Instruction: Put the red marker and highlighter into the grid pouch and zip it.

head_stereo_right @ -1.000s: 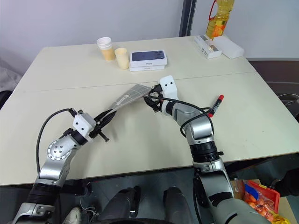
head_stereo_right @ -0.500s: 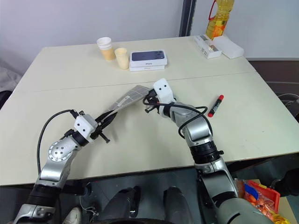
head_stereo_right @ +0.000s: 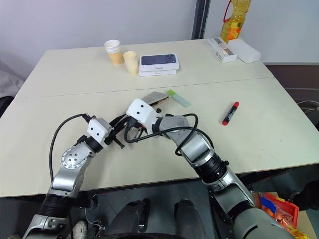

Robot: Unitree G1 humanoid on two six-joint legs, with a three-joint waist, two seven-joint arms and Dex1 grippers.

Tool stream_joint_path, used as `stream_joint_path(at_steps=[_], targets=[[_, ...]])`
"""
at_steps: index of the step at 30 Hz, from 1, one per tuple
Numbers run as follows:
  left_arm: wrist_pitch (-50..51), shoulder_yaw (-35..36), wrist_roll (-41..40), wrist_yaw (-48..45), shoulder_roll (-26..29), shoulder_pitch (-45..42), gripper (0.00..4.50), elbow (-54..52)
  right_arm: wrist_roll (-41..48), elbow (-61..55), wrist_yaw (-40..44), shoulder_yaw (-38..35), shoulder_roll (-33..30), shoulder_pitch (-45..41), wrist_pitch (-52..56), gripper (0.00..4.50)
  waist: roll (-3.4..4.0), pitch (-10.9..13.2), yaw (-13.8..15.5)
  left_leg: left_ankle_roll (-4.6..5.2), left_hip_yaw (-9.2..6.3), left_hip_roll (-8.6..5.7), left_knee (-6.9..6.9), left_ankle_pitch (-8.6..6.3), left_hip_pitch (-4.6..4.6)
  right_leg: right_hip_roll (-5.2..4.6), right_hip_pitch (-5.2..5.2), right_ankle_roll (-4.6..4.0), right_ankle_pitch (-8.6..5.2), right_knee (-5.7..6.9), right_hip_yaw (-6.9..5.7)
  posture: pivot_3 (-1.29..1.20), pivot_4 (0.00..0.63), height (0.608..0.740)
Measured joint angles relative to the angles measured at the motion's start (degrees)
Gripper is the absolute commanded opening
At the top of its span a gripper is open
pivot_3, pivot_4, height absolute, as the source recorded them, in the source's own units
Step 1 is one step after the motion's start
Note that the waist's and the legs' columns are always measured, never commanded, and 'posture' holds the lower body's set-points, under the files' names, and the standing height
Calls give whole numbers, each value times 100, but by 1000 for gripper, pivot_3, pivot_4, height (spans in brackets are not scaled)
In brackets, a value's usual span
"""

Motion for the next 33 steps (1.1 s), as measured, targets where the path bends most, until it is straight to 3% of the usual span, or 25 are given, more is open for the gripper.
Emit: stream_joint_path(at_steps=[1, 4, 9, 12, 17, 30, 33], targets=[[11, 2, 2, 14, -4, -14, 0, 0, -3, 0, 4, -9, 0, -12, 14, 49, 0, 0, 1, 0, 0, 0, 0, 0, 0, 0, 0, 0, 0, 0, 0, 0, 150, 740], [40, 6, 72, 86, -18, -67, 0, 4, 31, -48, 113, -111, -31, -25, 130, 838, 0, 0, 6, 0, 0, -1, 0, 0, 0, 0, 1, 0, 0, -2, 0, 0, 150, 740], [28, 98, 394, 400, 150, -231, 0, 44, 274, -341, 356, -541, -584, 75, 234, 3443, -4, 0, 34, 0, -1, -2, 3, 0, 0, -1, 6, 1, 0, -4, -2, 0, 150, 740], [33, 282, 536, 554, 366, -244, 0, 161, 260, 14, 216, -1126, -936, 148, 226, 3443, -3, 0, 77, 0, 1, -2, 3, 0, 1, -1, 6, 1, 0, -4, -2, 0, 150, 740], [59, 332, 617, 659, 400, -240, 0, 222, 253, 1620, -328, -2020, -912, -100, -53, 3443, -4, 1, 121, 0, 4, -1, 2, 0, 1, -1, 5, 1, 0, -5, -1, 0, 150, 740], [46, 290, 631, 770, 284, -304, 0, 434, 60, 5420, -595, -2349, -621, -1347, -1701, 3443, -4, 1, 108, 0, 13, 0, 0, 0, 2, 1, 8, 1, 1, -12, 4, 0, 150, 740], [46, 291, 631, 779, 277, -272, 0, 428, 71, 5619, -500, -2423, -612, -1369, -1831, 2587, -3, 1, 104, 0, 14, 0, 0, 0, 2, 1, 9, 1, 1, -12, 5, 0, 150, 740]])
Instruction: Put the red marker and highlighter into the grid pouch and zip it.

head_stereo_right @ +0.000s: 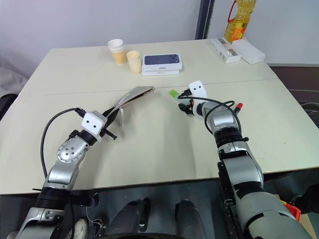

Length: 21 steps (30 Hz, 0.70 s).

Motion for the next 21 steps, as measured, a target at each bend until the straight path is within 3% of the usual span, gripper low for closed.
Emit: stream_joint_path(at_steps=[3, 4, 7, 13, 17, 21], targets=[[2, 0, -4, 6, -10, 23, 0, -2, 12, 2, 95, -61, 1, 0, -4, 1033, 0, 0, -5, 0, 0, 1, 0, 0, 0, 1, -1, 0, 0, 1, 0, 0, 150, 740], [2, 1, -8, 7, -12, 24, 0, -6, 11, -9, 102, -75, 2, 2, -11, 834, 0, 0, -3, 0, 0, 1, 0, 0, 0, 1, -1, 0, 0, 1, 0, 0, 150, 740], [4, 1, -30, -5, -22, 34, 0, -25, -59, -411, 166, -14, -60, 179, -72, 846, 0, 0, 4, 0, 0, 0, 0, 0, 0, -1, -1, 0, 0, -1, 1, 0, 150, 740], [19, 18, -248, -130, -45, -3, 0, -35, -491, -2714, 788, 544, -887, 1203, -144, 846, 0, 0, 38, 0, -1, -2, 3, -1, -4, -4, 0, 3, -1, -3, -1, 0, 150, 740], [12, -5, -402, -322, -81, -156, 0, 25, -206, -4365, 1330, 479, -1359, 1843, 317, 846, 0, 0, 23, 1, -3, -1, 4, -1, -3, -4, 3, 3, 0, -4, -3, 0, 150, 740], [-19, -55, -455, -501, -150, -386, 0, 164, 109, -5297, 1490, 449, -1409, 1990, 881, 846, 0, 1, 11, 0, -3, 2, 4, -1, 1, -2, 7, 3, 0, -3, -4, 0, 150, 740]])
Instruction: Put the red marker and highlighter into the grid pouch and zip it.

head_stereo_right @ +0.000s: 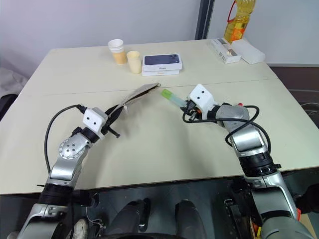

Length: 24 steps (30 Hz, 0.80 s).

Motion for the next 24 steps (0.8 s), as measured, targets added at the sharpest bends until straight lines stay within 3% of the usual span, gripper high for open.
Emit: stream_joint_path(at_steps=[24], targets=[[-44, -135, -35, -285, -56, 150, 0, -34, 368, -238, -278, 91, 270, -61, 861, 846, -1, 0, 27, 0, -2, -2, 2, 0, 0, -3, 5, 1, 0, -8, -1, 0, 150, 740]])
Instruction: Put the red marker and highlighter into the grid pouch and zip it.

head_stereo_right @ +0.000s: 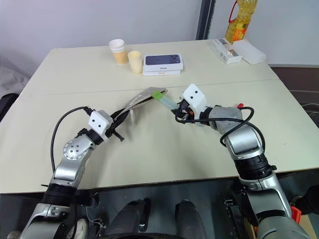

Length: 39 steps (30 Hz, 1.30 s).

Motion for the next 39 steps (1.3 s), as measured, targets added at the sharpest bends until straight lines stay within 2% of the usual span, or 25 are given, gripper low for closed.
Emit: stream_joint_path(at_steps=[15, 24, 30, 31, 32, 36, 39], targets=[[-49, -71, -17, -250, 67, -1, 0, -47, -38, -77, 104, 138, -210, 1, 16, 846, 0, 0, -4, 0, 0, 0, 0, 0, 0, 0, 0, 0, 0, 0, 0, 0, 150, 740], [-624, -703, 154, -1155, 609, 3, 0, -201, -666, -554, 861, 1191, -1123, -125, -424, 846, 0, 0, -3, 2, 1, 0, -1, -2, -1, -2, 2, 0, 0, -8, -2, 0, 150, 740], [-727, -925, 165, -1451, 662, -25, 0, -242, -981, -563, 994, 1489, -1043, -156, -675, 846, -2, 1, 1, 2, -1, 0, -1, -2, -1, -3, 3, 0, 0, -8, -2, 0, 150, 740], [-728, -928, 181, -1460, 662, -30, 0, -248, -989, -565, 1009, 1500, -1020, -157, -676, 1866, -1, 1, 2, 2, -1, 0, -1, -1, -1, -3, 3, 0, 0, -8, -2, 0, 150, 740], [-728, -929, 209, -1461, 662, -33, 0, -250, -991, -573, 1023, 1505, -992, -157, -675, 2243, -2, 1, 2, 2, -1, 0, -1, -1, -1, -3, 3, 0, 0, -8, -2, 0, 150, 740], [-712, -916, 275, -1264, 608, -52, 0, -245, -870, -804, 1050, 1324, -960, -112, -704, 4201, -2, 1, 8, 2, -3, 0, -1, -1, -1, -3, 3, 0, 0, -8, -2, 0, 150, 740], [-644, -875, 350, -974, 497, -90, 0, -223, -383, -1267, 1102, 696, -938, 157, -672, 4201, -3, 2, 19, 3, -6, 0, 0, -2, -1, -3, 8, 1, -1, -11, -5, 0, 150, 740]])
